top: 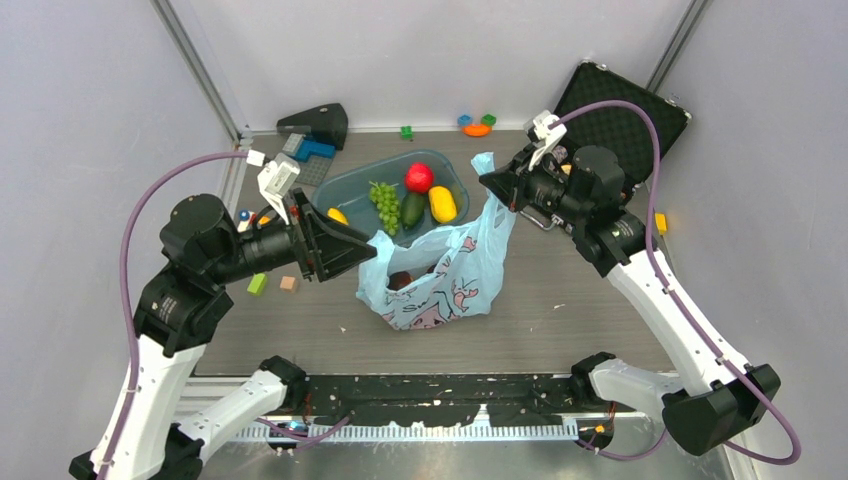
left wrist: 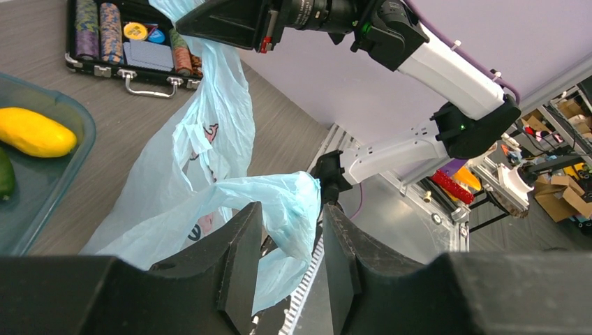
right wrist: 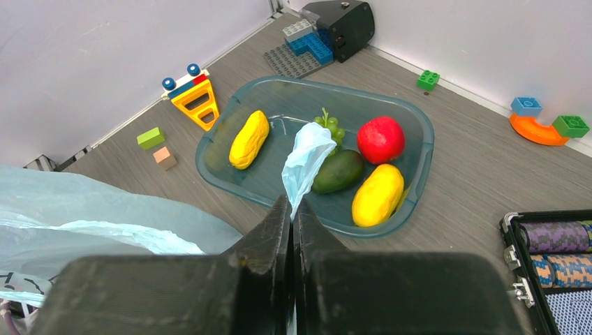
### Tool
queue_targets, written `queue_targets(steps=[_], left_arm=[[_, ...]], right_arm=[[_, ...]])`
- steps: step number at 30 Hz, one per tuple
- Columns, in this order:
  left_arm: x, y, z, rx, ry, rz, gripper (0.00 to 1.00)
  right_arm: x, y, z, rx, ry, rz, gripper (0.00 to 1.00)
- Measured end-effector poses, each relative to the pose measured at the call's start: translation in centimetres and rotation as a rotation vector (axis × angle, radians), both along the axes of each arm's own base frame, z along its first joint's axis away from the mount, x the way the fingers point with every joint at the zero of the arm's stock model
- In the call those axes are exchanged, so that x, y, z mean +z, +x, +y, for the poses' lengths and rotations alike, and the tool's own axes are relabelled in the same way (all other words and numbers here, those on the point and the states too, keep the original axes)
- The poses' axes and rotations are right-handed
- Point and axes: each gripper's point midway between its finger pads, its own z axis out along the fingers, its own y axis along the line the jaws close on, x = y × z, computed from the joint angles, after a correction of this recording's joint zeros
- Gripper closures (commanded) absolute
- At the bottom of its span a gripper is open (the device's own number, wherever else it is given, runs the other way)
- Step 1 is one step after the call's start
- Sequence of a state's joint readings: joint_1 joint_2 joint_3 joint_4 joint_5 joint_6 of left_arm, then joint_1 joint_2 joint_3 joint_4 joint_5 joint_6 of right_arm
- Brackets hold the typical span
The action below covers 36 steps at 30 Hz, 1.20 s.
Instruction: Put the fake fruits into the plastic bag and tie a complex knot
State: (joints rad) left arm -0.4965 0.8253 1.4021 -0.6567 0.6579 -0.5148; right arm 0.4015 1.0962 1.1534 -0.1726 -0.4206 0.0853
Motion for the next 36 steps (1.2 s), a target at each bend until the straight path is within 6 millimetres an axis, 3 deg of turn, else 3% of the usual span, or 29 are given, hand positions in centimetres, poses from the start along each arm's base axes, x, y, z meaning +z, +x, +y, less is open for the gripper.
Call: queue_targets(steps=[7,15,18,19,21,25,27,30,36], left_arm=[[-1.5,0.2,0.1,0.009,0.041,0.049,0.59],[-2.0,0.4,0.2,0.018,0.052,0.058,0.95],[-1.6,0.7,0.0,0.020,0.034,0.051,1.00],[-1.4,0.8,-0.1,0.022,0.025,0.049,1.00],[-0.8,1.1,-0.3,0.029,0.006,0.042,1.00],[0.2,2.4,-0.5,0.063,-0.030,0.032,1.00],[0.5,3.1,-0.6,0.085,-0.046,0.028,1.00],[0.8,4.3,-0.6,0.118,-0.069,0.036,1.00],[0.3,6.5,-0.9,0.158,-0.085,0.080,1.00]], right_arm=[[0.0,0.1,0.0,0.000,-0.001,0.001,0.95],[0.1,0.1,0.0,-0.001,-0.001,-0.001,0.95],[0.4,0.3,0.1,0.000,-0.002,-0.003,0.93],[0.6,0.4,0.1,0.000,-0.004,-0.001,0.89],[1.0,0.6,0.2,0.000,-0.005,0.001,0.74],[2.2,0.8,0.3,0.000,0.000,-0.012,0.17],[2.9,0.7,0.2,-0.003,0.007,-0.023,0.05],[3.9,0.3,0.1,-0.003,0.017,-0.043,0.01],[7.0,-1.3,-0.6,-0.002,0.049,-0.115,0.03]])
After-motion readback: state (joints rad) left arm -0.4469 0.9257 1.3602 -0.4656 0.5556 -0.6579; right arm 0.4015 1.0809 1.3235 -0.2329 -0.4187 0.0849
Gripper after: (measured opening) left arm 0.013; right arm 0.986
